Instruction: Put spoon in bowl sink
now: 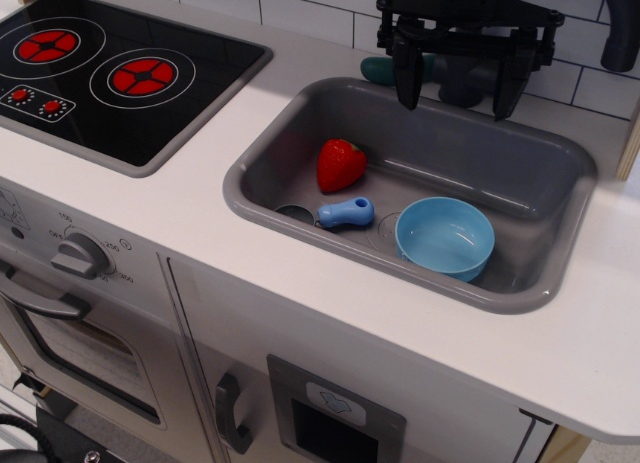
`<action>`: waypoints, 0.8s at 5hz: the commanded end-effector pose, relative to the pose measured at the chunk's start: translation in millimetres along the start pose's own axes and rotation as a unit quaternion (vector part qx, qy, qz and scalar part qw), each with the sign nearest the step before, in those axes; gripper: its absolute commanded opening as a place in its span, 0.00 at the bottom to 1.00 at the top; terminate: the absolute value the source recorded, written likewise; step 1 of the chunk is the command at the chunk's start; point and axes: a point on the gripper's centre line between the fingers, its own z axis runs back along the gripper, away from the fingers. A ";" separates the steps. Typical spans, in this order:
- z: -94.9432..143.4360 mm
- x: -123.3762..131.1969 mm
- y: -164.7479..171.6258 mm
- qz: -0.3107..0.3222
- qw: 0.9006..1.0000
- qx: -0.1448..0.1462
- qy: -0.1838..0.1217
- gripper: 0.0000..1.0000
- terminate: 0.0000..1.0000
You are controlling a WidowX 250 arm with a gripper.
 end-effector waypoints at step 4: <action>-23.4 16.0 46.5 -0.226 0.973 0.003 -0.045 1.00 0.00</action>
